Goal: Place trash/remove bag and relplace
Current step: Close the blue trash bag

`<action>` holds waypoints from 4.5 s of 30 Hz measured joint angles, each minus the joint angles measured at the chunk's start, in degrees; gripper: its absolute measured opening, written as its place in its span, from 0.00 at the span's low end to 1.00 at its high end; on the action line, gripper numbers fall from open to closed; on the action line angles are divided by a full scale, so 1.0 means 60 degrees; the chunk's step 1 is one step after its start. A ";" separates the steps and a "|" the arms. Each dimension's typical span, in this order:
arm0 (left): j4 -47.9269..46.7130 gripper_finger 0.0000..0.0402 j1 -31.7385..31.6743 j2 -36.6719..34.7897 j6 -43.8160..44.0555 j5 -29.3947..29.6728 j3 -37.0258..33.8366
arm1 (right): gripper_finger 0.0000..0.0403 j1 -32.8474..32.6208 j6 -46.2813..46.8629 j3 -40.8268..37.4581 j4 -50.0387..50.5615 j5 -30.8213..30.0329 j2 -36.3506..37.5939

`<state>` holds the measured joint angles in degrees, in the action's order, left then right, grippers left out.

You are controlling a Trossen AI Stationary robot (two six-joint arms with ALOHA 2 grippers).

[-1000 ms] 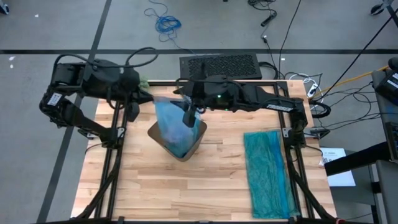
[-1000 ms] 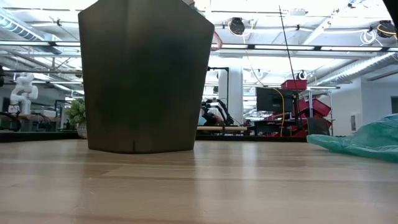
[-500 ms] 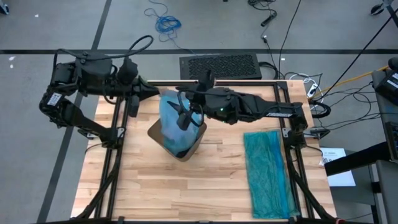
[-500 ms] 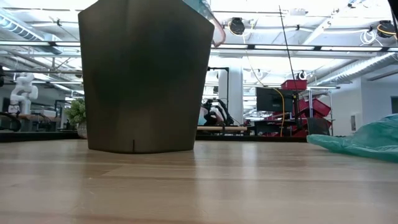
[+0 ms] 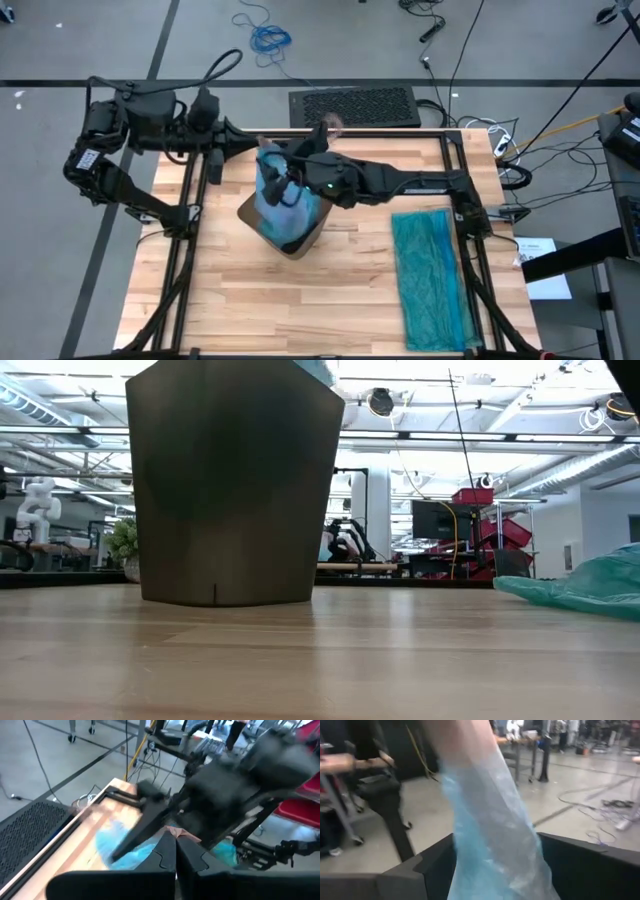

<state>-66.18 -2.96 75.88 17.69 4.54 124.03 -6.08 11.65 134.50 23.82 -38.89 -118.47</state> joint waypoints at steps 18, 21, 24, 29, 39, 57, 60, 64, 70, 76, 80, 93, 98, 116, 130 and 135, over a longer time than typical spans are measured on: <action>0.0778 0.00 -0.0004 -0.0236 -0.0007 -0.0171 -0.0003 | 0.00 0.0052 0.0186 0.0004 0.0601 0.0050 -0.0311; 0.0979 0.00 -0.0004 -0.0298 -0.0013 -0.0171 0.0168 | 0.00 0.0058 0.0412 0.0015 0.0900 0.0121 -0.0335; 0.0980 0.00 -0.0004 -0.0310 -0.0017 -0.0168 0.0524 | 0.00 0.0054 0.0450 0.0025 0.1140 0.0276 -0.0434; 0.0869 0.00 -0.0004 -0.0302 -0.0021 -0.0160 0.0943 | 0.00 -0.0017 0.0634 0.0036 0.1503 0.0356 -0.0630; 0.0803 0.00 0.0000 -0.0328 0.0001 -0.0069 0.1012 | 0.03 -0.0125 -0.0130 -0.0015 0.1206 0.0822 -0.0350; 0.0687 0.00 0.0000 -0.0368 -0.0004 -0.0607 0.1005 | 0.70 -0.0252 -0.1054 0.0000 0.0546 0.1300 0.0961; 0.0687 0.00 0.0000 -0.0368 -0.0006 -0.0662 0.0998 | 0.73 -0.0205 -0.0904 0.0007 0.0158 0.1543 0.0867; 0.0736 0.00 0.0000 -0.0364 -0.0010 -0.0688 0.0993 | 0.71 -0.0039 -0.0537 0.0004 -0.0238 0.1551 0.0628; 0.0959 0.00 0.0000 -0.0359 -0.0018 -0.0692 0.0991 | 0.52 0.0379 -0.0209 0.0017 -0.0464 0.2579 0.0341; 0.1303 0.00 0.0000 -0.0357 -0.0086 -0.0739 0.0991 | 0.10 0.0644 -0.0033 -0.0004 -0.0701 0.3577 -0.0132; 0.1358 0.00 -0.0002 -0.0357 -0.0079 -0.0743 0.0987 | 0.02 0.0648 -0.0054 0.0022 -0.0525 0.3575 -0.0248; 0.1354 0.00 0.0000 -0.0379 -0.0013 -0.0750 0.0965 | 0.00 0.0413 0.0356 0.0031 0.0616 0.3886 -0.0494; 0.1314 0.00 0.0000 -0.0414 0.0065 -0.0814 0.0991 | 0.08 0.0447 0.0389 -0.0015 0.0858 0.4256 -0.0060; 0.1348 0.00 0.0000 -0.0499 0.0209 -0.1164 0.0998 | 0.61 0.0681 0.0316 0.0000 0.2203 0.4840 0.1372; 0.1521 0.00 0.0000 -0.0605 0.0165 -0.1333 0.0991 | 0.79 0.0244 0.2960 0.0000 0.2893 0.3539 0.0505; 0.1592 0.00 0.0000 -0.0614 0.0158 -0.1333 0.0991 | 0.73 0.0219 0.3505 0.0004 0.2811 0.2746 0.0036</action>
<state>-56.63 -2.96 72.19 18.63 -3.46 129.97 -4.77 32.68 134.52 40.68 -22.41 -118.25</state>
